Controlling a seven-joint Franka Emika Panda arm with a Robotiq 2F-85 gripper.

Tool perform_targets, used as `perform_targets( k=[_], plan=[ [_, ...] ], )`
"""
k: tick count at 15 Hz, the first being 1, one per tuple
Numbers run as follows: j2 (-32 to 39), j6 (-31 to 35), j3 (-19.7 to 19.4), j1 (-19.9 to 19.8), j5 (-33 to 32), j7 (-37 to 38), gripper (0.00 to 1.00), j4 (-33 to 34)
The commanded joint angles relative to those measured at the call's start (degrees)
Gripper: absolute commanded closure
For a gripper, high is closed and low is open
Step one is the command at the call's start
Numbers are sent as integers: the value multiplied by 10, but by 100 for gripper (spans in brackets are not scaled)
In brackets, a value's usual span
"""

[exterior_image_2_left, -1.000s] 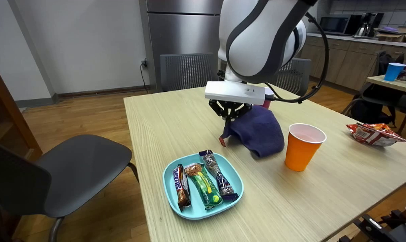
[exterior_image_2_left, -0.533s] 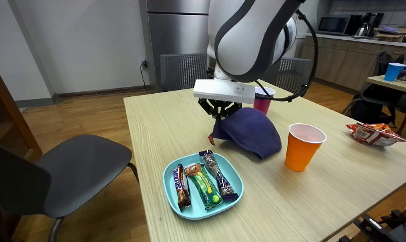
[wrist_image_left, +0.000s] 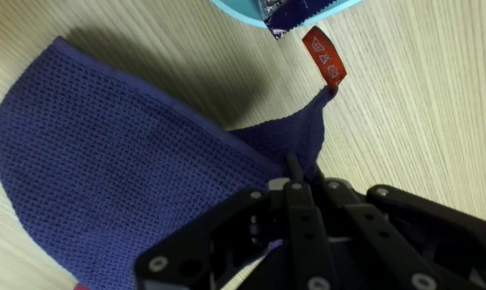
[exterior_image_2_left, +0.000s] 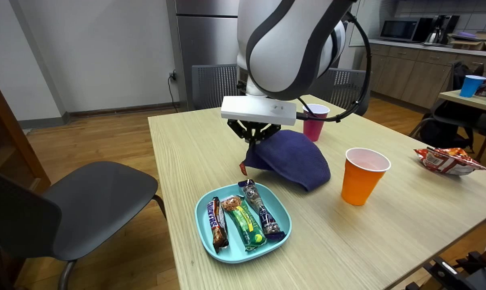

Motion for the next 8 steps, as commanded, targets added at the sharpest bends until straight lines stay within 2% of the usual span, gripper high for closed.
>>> perform_targets(
  k=[1, 8],
  plan=[
    [-10, -12, 3, 13, -19, 7, 99, 1],
    [-11, -20, 15, 38, -26, 0, 99, 6]
  ],
)
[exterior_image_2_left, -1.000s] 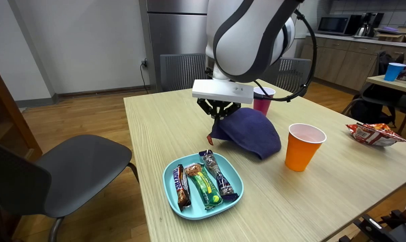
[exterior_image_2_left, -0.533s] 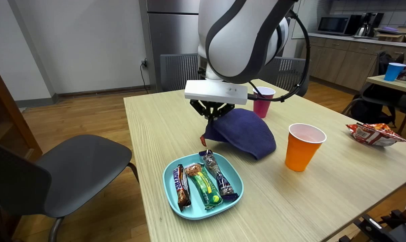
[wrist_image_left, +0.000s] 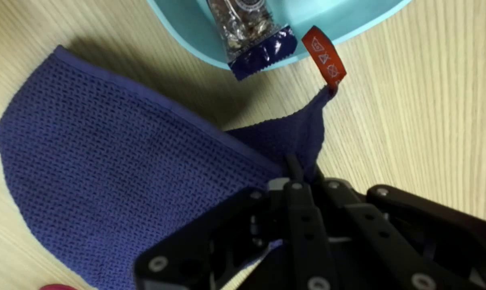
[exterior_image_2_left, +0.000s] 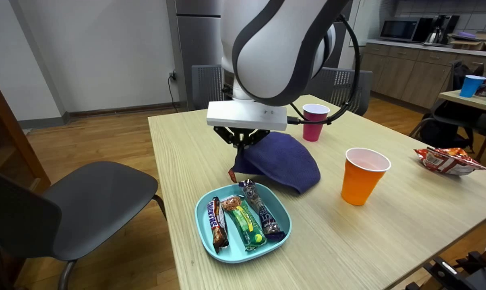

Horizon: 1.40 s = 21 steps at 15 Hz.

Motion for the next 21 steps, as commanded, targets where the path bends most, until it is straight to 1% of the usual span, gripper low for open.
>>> perform_targets(
  k=[1, 9, 12, 20, 21],
  plan=[
    [-10, -20, 10, 14, -14, 0, 99, 6],
    [-12, -21, 18, 45, -14, -5, 99, 8],
    [-17, -20, 16, 55, -17, -6, 99, 5],
    [-49, -30, 17, 53, -30, -37, 99, -14],
    [-56, -34, 28, 44, -25, -53, 99, -18]
  ],
)
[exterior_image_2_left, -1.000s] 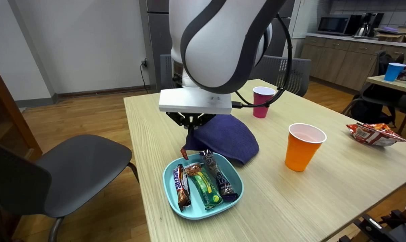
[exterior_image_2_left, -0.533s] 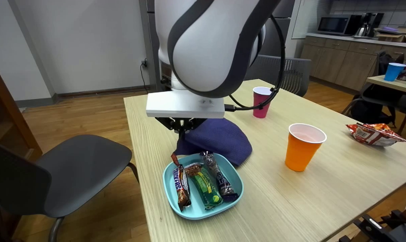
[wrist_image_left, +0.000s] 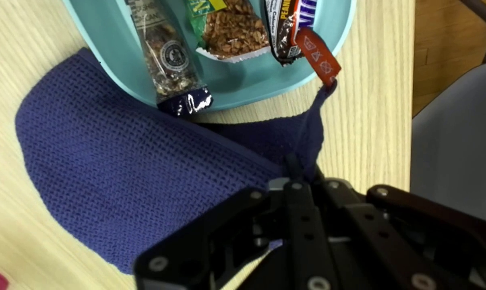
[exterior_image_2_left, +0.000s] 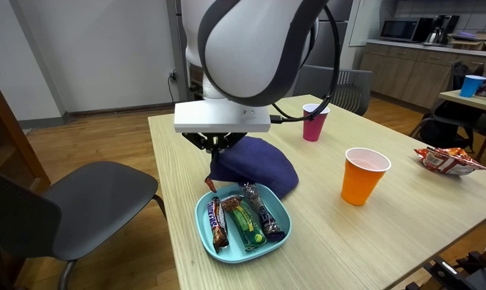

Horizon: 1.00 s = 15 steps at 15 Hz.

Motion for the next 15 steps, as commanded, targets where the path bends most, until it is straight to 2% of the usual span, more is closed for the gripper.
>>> perform_targets(
  k=[1, 15],
  plan=[
    [-42, -30, 18, -13, -9, -38, 99, -23],
    [-97, -56, 41, -19, -22, -92, 99, -62]
  ],
)
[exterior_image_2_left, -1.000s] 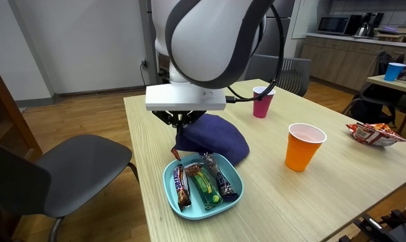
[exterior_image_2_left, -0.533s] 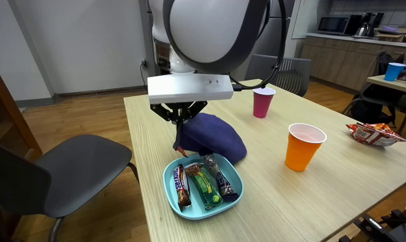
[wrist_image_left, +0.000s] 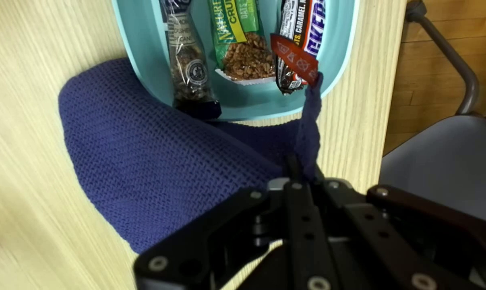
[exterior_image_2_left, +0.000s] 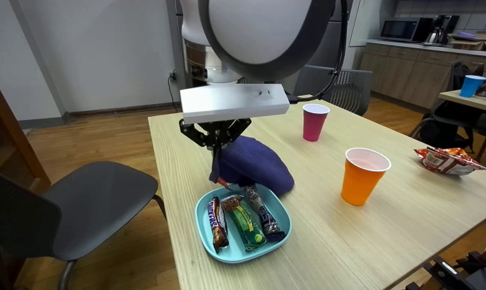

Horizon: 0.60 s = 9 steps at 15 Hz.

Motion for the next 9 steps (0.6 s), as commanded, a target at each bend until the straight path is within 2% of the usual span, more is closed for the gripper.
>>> perform_targets(
  k=[1, 9],
  plan=[
    [-35, -23, 18, -18, -14, -15, 99, -18],
    [-54, -40, 39, -28, -13, -32, 99, -17]
  ],
)
